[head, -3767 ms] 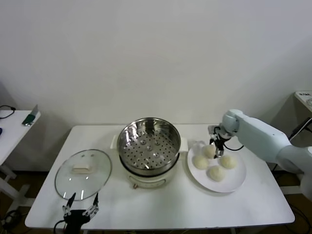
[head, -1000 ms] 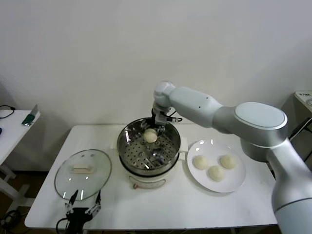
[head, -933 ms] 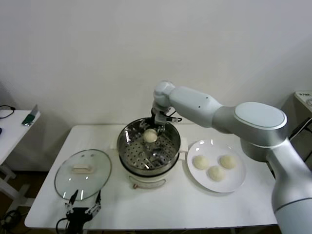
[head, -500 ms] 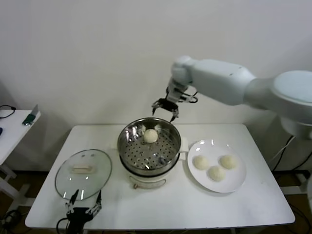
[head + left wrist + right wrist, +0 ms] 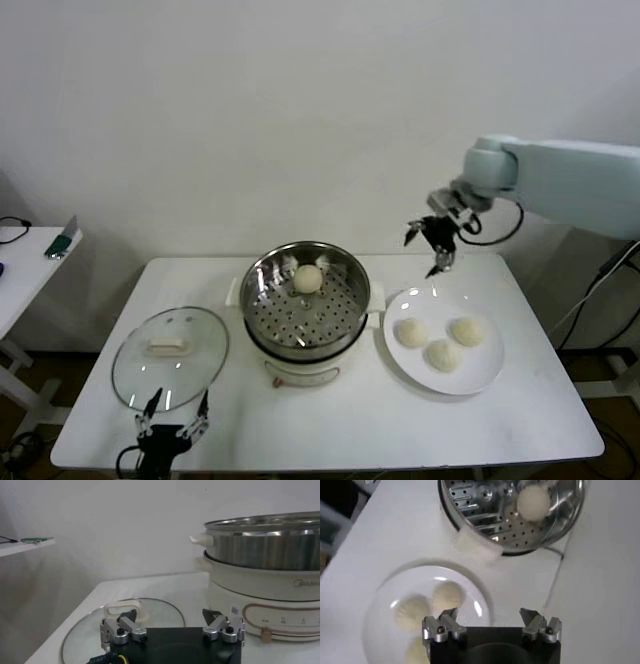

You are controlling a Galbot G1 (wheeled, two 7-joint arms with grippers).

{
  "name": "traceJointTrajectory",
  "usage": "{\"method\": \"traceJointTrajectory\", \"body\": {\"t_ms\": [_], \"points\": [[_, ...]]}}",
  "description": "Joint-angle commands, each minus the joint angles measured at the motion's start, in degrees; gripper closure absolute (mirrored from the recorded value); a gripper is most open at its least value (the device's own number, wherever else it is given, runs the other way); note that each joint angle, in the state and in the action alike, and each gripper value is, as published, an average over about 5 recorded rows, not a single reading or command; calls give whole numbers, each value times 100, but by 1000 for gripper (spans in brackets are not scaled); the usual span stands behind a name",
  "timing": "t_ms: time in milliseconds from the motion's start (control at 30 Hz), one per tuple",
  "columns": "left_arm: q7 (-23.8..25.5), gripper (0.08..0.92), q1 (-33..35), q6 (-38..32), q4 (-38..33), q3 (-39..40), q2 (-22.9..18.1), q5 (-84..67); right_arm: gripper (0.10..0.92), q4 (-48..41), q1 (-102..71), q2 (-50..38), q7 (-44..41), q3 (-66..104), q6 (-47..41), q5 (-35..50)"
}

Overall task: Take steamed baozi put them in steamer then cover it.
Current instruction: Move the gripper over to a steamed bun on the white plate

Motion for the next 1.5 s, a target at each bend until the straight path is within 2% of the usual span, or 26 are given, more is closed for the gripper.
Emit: {"method": "traceJointTrajectory", "body": {"t_ms": [33,500,933,1200,1500], "points": [[3,177,5,1,13,-2,3,2,203,672,-930,-674,407,185,-1507,11],[-3,177,48,-31,74,12,-24,81,203,-446,-2713,44,772,1598,-1726,-549],[-7,177,52,-37,105,22,-28,94,214,-1180,-3028,483,804,1919,-1645,-864],[-9,177,39,-40,118,9,-19,91,254,-1315,-3057,571,737,1956,-1637,-928],[-18,177,38,-29,79,-10,-21,87,353,-1126,-2693,446,479,1883,-1532,-716]]}}
